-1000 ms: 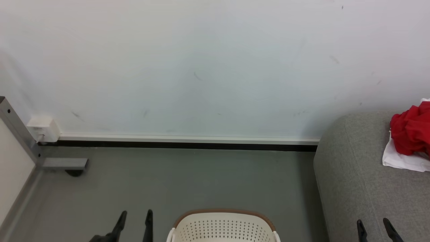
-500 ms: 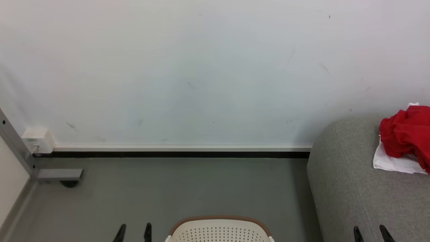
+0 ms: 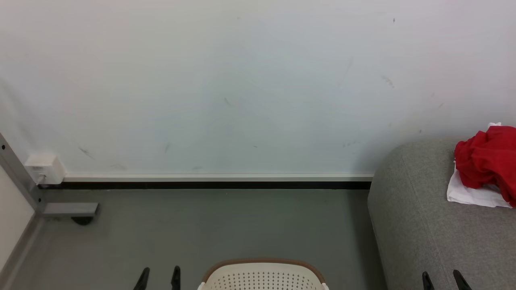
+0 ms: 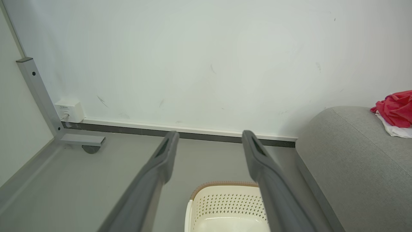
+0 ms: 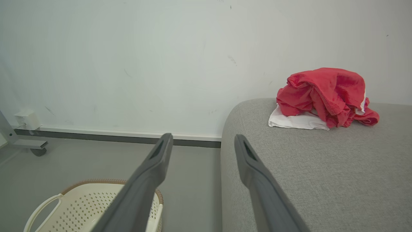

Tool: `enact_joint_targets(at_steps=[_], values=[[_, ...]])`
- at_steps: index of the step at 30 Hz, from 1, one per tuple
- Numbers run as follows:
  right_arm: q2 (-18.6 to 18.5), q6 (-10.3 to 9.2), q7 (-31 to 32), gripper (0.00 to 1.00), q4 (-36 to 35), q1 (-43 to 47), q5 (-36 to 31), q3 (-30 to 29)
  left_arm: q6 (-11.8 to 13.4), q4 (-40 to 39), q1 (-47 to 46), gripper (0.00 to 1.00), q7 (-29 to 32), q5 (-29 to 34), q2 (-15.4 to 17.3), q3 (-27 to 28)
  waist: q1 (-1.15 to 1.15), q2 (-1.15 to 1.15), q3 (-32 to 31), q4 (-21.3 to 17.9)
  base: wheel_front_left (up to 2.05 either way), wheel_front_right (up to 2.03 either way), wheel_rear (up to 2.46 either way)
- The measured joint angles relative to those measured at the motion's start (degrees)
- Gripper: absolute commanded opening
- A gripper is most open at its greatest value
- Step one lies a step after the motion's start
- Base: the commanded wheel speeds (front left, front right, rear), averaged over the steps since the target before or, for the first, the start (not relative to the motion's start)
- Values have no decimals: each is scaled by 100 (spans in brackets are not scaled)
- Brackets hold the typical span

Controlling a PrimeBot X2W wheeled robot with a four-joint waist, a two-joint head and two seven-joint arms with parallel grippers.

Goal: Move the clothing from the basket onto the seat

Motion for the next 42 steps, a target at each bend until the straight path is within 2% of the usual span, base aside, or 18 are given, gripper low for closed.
enact_joint_targets(at_steps=[13, 14, 19, 42], values=[[7, 0, 0, 100, 4, 0, 0, 33, -79, 40, -2, 100, 0, 64, -69, 110, 1, 0, -14, 36, 0, 0, 0], [8, 0, 0, 0, 4, 0, 0, 34, -131, 55, -2, 0, 0, 64, -70, 108, 1, 0, -15, 39, 0, 0, 0], [77, 0, 90, 0, 186, 28, 121, 36, -140, 253, 55, 0, 73, -49, -110, 110, 1, 0, -8, 38, 0, 0, 0], [86, 0, 669, 0, 109, -255, 2477, -105, -342, 208, -201, 0, 658, -2390, -109, 421, 1, 0, 105, -1, 0, 0, 0]])
